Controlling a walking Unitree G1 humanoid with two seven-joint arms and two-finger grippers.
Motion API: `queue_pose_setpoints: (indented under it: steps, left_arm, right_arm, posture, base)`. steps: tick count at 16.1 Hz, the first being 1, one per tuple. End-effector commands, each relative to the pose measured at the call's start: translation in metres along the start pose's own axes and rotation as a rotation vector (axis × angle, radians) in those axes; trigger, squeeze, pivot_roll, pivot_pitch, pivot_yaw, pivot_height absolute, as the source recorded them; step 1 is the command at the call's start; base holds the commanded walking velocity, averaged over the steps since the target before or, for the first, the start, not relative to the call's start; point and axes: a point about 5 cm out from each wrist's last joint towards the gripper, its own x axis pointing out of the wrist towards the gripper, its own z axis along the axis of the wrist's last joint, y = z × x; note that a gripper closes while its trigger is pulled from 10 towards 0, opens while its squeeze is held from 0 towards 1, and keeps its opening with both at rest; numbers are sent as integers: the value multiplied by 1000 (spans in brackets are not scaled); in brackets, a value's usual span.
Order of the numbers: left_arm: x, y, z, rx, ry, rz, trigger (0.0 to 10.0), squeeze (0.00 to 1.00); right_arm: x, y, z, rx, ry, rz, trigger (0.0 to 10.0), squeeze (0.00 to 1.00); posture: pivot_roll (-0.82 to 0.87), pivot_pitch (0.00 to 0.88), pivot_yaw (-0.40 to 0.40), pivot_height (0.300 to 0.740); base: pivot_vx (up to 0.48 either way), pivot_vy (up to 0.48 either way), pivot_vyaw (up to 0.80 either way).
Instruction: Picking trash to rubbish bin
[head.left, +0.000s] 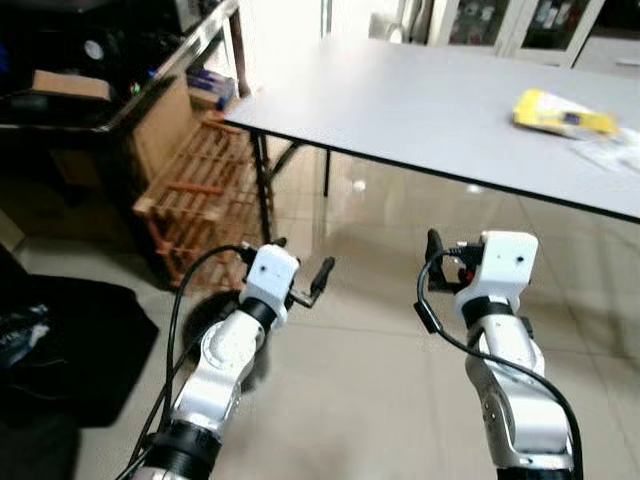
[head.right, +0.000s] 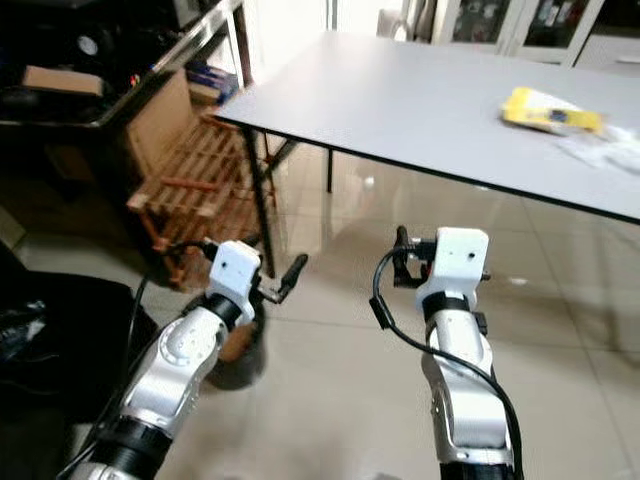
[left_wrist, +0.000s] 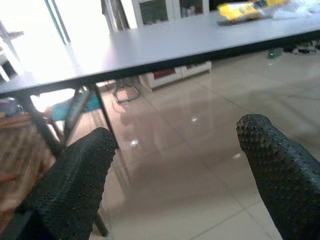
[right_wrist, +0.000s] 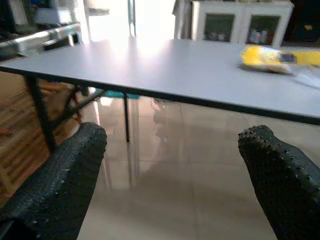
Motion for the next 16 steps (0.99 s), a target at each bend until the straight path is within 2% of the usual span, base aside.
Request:
queue_pose_setpoints:
  steps: [1, 15, 16]
  left_arm:
    - [4, -4, 5, 13, -20, -22, 10000, 0]
    - [8, -7, 5, 11, -26, -28, 10000, 0]
    - [9, -7, 5, 11, -26, -28, 10000, 0]
  right_arm:
    - [0, -2, 1, -7, 0, -13, 10000, 0]
    - [-1, -2, 0, -13, 1, -10, 10000, 0]
    - [0, -2, 0, -13, 1, -9, 10000, 0]
  posture:
    - [-69, 65, 25, 740]
    - [-80, 63, 30, 740]
    - [-80, 63, 30, 740]
  base:
    - [0, -480, 0]
    - [0, -480, 0]
    - [0, 0, 0]
